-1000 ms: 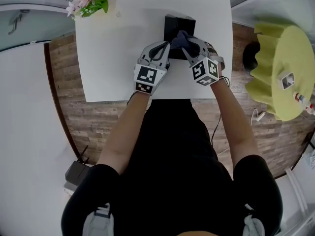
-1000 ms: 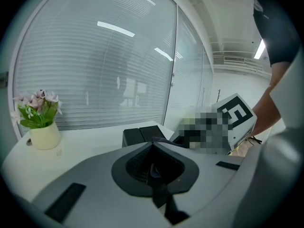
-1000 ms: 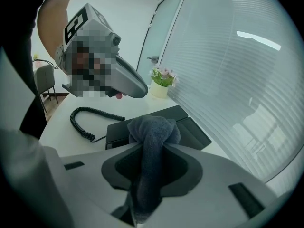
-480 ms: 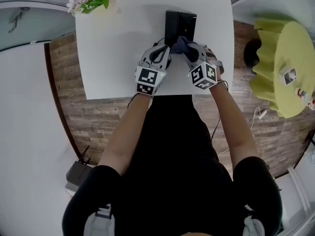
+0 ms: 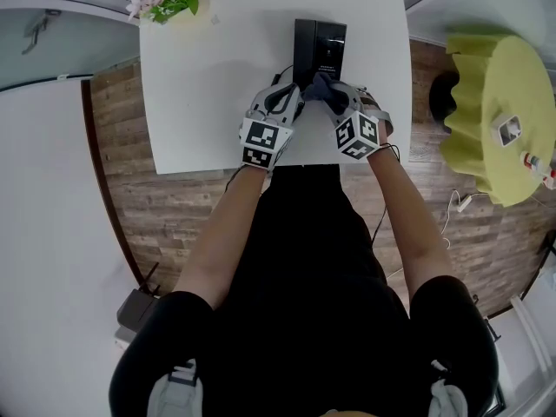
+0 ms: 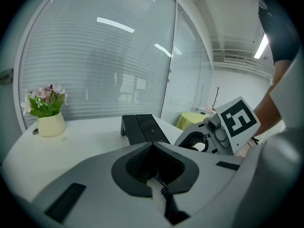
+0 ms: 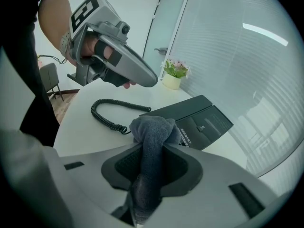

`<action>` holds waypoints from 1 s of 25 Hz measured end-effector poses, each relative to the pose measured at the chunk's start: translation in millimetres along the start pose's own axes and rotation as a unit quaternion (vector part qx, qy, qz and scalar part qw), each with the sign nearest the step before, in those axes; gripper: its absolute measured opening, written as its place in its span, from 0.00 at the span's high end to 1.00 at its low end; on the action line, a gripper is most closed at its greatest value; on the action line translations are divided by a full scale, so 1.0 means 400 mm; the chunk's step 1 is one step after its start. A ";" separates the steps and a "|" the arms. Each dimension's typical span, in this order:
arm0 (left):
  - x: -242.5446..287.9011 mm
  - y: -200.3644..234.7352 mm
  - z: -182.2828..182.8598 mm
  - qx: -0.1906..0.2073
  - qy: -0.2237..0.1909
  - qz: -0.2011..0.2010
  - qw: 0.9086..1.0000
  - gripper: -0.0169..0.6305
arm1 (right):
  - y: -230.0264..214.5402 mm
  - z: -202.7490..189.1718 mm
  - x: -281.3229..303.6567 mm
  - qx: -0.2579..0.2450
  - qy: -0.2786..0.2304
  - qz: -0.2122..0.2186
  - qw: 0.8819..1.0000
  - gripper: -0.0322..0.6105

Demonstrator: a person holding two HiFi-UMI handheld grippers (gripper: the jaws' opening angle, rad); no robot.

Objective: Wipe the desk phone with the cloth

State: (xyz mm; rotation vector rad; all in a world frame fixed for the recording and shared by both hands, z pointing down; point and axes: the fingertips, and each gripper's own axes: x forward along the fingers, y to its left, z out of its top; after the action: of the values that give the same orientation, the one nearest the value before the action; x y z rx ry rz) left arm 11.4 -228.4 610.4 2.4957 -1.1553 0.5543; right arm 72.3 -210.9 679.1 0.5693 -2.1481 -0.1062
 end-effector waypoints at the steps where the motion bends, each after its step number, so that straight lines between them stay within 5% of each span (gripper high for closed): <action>1: -0.005 0.002 0.007 0.001 -0.002 0.002 1.000 0.96 | -0.002 0.004 -0.005 0.002 -0.002 0.000 1.000 0.77; 25: 0.014 0.111 0.197 0.008 -0.042 0.045 0.998 0.96 | -0.240 0.197 -0.056 -0.040 -0.045 -0.041 0.997 0.77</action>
State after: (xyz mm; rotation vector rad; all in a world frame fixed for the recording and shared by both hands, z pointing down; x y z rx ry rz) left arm -3.6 -294.9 550.7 2.5127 -1.3056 0.4883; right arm 56.2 -296.8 588.0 0.6170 -2.1959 -0.2671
